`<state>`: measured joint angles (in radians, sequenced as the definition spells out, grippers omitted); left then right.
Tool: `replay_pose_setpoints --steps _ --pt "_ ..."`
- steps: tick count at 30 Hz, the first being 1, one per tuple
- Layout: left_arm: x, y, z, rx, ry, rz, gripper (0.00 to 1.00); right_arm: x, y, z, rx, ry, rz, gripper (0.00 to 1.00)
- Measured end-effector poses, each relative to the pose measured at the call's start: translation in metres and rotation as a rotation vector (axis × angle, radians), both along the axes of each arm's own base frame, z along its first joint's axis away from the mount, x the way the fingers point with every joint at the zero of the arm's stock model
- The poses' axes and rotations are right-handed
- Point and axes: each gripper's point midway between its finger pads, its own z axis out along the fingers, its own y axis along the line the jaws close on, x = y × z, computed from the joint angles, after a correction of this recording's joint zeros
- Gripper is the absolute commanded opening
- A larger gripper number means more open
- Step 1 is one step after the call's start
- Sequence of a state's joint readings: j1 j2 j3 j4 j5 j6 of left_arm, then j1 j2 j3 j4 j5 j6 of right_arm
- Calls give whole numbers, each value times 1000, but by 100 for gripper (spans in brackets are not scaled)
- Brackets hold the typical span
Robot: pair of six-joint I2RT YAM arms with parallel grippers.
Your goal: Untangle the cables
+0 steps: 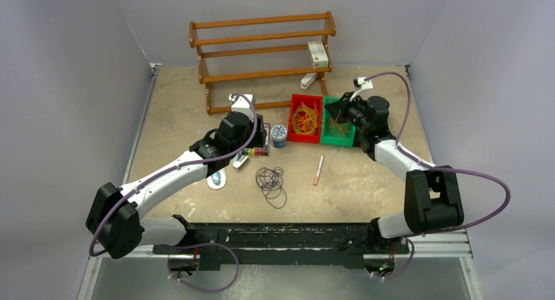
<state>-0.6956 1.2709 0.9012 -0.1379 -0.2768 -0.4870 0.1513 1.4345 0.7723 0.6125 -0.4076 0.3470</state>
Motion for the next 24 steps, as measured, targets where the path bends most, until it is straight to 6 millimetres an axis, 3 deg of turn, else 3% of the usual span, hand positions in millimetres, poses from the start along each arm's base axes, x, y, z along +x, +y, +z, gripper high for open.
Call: replay_pose_setpoints --steps 15,24 --pt "0 0 0 1 1 0 55 11 -13 -13 -16 27 -85 0" --pt "0 0 0 2 1 0 55 37 -8 7 -7 -25 -83 0"
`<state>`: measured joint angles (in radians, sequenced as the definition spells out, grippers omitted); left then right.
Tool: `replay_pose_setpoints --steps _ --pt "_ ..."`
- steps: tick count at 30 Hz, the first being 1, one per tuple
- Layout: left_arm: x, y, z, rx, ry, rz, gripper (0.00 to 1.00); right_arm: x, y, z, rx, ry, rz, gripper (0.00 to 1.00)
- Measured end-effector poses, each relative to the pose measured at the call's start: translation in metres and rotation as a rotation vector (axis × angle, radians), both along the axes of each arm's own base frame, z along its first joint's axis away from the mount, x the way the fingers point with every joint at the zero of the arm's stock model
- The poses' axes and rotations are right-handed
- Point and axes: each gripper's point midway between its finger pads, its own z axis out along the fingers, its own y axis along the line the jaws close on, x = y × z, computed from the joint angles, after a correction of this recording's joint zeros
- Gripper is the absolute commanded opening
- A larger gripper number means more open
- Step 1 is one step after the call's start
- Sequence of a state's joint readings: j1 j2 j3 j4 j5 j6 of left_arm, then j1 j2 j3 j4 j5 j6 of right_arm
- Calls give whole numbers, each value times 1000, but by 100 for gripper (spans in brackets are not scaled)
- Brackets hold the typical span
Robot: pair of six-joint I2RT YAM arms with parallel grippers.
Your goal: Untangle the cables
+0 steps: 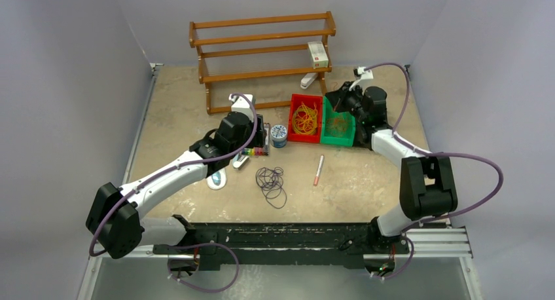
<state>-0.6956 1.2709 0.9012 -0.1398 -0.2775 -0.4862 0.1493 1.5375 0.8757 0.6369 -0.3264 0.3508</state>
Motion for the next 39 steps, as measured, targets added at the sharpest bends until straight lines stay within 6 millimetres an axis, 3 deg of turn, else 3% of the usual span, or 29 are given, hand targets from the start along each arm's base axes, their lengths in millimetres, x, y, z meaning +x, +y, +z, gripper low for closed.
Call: replay_pose_setpoints --steps 4,11,20,30,39 --pt "0 0 -1 2 3 0 55 8 2 3 0 -14 5 0" --pt "-1 0 0 2 2 0 55 12 0 -10 -17 -4 4 0" --pt "-1 0 0 2 2 0 55 1 -6 -41 -38 55 -11 0" --pt "-1 0 0 1 2 -1 54 -7 -28 -77 -89 178 -130 0" --pt "-1 0 0 1 3 0 55 0 -38 -102 -142 260 -177 2"
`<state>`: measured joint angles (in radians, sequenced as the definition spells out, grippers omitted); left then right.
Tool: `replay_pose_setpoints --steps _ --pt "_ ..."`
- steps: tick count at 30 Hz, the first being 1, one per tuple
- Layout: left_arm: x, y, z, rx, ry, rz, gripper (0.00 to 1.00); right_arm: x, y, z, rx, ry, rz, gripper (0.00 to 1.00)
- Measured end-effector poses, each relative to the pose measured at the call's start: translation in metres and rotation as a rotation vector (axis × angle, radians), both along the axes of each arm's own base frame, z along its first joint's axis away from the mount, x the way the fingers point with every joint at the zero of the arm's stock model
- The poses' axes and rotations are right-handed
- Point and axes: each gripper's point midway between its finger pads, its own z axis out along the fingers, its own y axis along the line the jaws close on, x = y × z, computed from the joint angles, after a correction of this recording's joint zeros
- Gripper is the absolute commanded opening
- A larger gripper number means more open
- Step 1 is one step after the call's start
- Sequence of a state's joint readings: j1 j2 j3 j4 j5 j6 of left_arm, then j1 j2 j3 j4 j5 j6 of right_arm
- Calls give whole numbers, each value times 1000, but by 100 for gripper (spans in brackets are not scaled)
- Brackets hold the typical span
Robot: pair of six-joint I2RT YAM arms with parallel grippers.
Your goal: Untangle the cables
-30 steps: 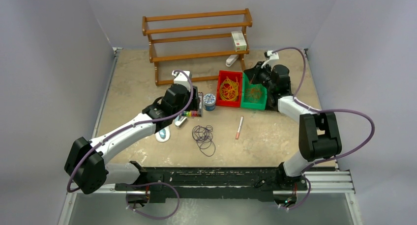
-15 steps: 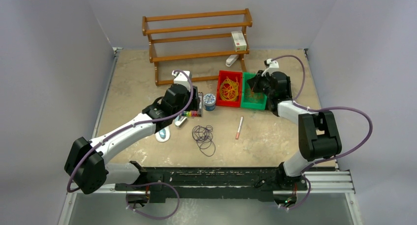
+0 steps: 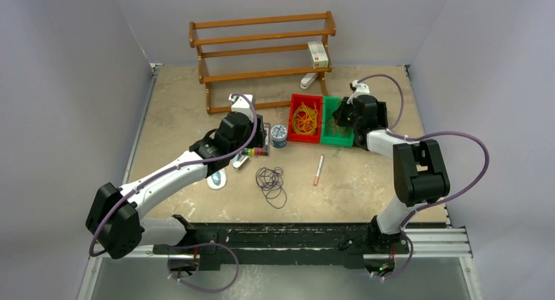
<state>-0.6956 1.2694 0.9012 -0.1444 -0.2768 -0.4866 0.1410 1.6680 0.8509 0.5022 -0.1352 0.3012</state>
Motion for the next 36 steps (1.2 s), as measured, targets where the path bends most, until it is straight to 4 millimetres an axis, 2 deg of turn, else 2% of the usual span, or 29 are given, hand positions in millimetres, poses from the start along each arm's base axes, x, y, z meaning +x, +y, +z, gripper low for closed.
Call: replay_pose_setpoints --steps 8,14,20,24,27,29,32,36 --pt "0 0 0 0 0 0 54 9 -2 -15 -38 56 1 0" --pt "0 0 0 0 0 0 54 24 2 -25 -56 91 29 0" --pt "0 0 -1 1 1 0 54 25 3 -41 -78 139 50 0" --pt "-2 1 -5 7 9 0 55 23 2 -44 -87 152 55 1" --pt "-2 2 -7 9 11 0 54 23 2 -42 -88 147 56 11" --pt "-2 2 -6 9 11 0 55 22 2 -35 -91 138 58 20" --pt "-2 2 -6 8 9 0 54 22 2 -15 -87 101 61 33" --pt "-2 2 -5 6 8 0 54 22 4 17 -81 37 68 43"
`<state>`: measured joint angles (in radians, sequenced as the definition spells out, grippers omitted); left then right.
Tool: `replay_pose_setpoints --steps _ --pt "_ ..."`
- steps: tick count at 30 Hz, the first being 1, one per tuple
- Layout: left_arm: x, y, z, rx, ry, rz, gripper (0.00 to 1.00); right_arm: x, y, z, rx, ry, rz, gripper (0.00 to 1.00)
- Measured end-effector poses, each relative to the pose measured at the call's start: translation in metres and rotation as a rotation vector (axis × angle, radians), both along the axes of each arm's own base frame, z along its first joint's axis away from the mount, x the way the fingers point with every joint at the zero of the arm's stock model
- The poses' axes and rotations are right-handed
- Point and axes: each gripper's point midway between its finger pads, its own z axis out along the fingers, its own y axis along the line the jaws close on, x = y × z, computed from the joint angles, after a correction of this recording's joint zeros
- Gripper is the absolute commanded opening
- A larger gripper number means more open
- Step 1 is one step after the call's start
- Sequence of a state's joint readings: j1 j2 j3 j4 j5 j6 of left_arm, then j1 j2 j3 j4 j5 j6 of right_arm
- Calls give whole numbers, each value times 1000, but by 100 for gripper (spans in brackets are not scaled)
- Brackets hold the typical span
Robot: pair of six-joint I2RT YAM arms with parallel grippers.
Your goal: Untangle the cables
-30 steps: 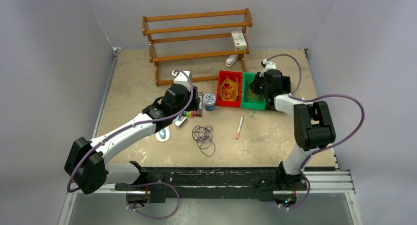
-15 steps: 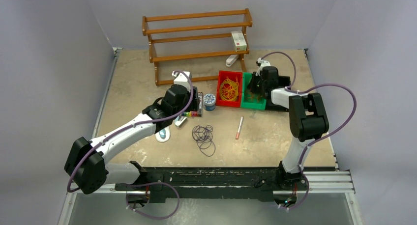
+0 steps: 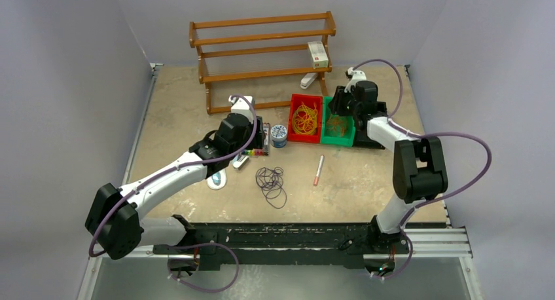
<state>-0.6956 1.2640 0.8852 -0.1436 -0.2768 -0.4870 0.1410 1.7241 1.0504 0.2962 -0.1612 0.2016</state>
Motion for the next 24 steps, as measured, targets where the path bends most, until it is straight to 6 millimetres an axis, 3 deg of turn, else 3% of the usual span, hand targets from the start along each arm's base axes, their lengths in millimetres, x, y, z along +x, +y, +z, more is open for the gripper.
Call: replay_pose_setpoints --steps 10,13,19,24 --pt "0 0 0 -1 -1 0 54 -5 -3 37 2 -64 -11 49" --pt "0 0 0 -1 -1 0 54 -8 -8 54 -4 -99 -34 42" --pt "-1 -1 0 -4 3 -8 54 -23 -9 79 0 -145 -27 43" --pt "-6 -4 -8 -11 25 -30 54 -47 7 80 43 -150 79 45"
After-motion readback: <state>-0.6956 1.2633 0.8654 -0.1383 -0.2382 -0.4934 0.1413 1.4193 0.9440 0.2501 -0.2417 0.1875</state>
